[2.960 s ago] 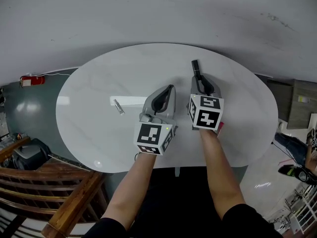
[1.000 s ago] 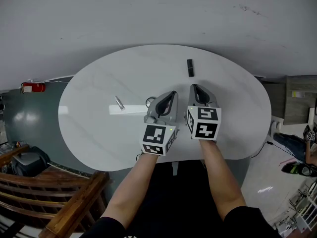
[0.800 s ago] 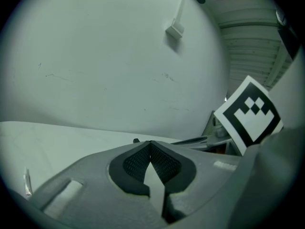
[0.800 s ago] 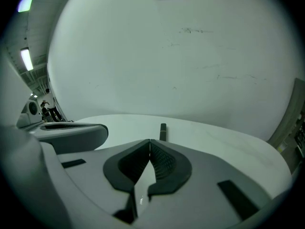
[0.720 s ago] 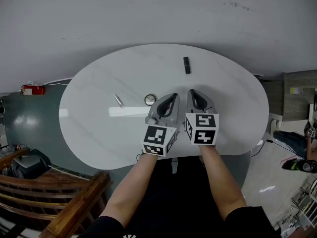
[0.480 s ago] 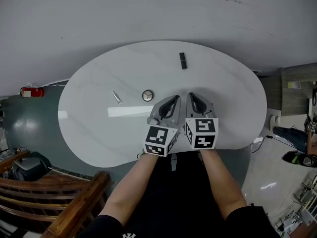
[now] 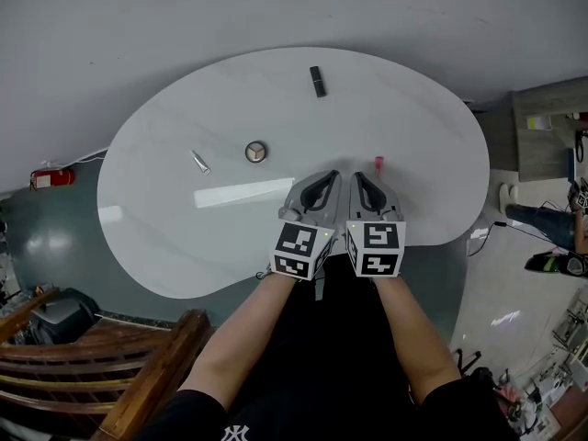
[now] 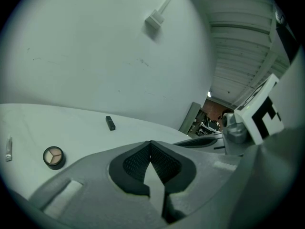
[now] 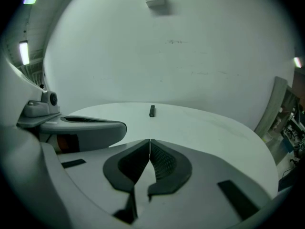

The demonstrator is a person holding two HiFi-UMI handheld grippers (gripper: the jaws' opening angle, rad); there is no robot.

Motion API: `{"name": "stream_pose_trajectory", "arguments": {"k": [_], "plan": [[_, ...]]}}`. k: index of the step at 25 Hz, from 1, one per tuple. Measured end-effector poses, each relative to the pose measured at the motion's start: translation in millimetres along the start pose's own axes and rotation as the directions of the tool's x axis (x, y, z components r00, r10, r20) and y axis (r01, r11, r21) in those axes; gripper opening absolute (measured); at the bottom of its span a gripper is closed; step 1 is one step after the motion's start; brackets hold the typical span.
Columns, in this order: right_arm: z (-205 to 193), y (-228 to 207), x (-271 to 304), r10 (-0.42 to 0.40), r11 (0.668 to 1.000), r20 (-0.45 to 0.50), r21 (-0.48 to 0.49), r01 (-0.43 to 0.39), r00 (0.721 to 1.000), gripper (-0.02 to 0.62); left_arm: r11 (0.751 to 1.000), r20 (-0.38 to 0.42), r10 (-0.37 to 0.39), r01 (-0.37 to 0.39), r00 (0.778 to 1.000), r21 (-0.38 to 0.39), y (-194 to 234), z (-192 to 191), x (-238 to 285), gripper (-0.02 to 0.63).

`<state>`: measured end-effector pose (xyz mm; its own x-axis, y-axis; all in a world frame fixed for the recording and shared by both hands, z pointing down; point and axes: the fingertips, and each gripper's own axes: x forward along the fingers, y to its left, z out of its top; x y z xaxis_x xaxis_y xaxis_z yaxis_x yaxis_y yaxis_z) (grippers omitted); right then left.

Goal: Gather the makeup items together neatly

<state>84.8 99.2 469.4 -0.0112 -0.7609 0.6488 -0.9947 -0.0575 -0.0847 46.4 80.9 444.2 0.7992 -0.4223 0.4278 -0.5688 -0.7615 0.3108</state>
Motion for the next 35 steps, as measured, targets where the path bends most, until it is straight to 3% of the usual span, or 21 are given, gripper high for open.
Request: {"name": "stream_pose_trajectory", "arguments": {"k": [12, 17, 35], "plan": [[-49.8, -30.9, -10.0, -0.096, 0.995, -0.065, 0.033, 0.098, 0.993, 0.021, 0.997, -0.087, -0.072, 0.075, 0.994, 0.028, -31.5, -41.6, 18.4, 0.009], [-73.8, -42.9, -8.5, -0.121, 0.990, -0.128, 0.055, 0.129, 0.984, 0.092, 0.996, -0.110, -0.085, 0.088, 0.990, 0.028, -36.4, -52.1, 22.0, 0.009], [-110.1, -49.0, 1.8, -0.123, 0.986, -0.249, 0.077, 0.146, 0.961, 0.072, 0.994, -0.157, -0.092, 0.099, 0.983, 0.038, -37.7, -67.0, 30.6, 0.009]]}}
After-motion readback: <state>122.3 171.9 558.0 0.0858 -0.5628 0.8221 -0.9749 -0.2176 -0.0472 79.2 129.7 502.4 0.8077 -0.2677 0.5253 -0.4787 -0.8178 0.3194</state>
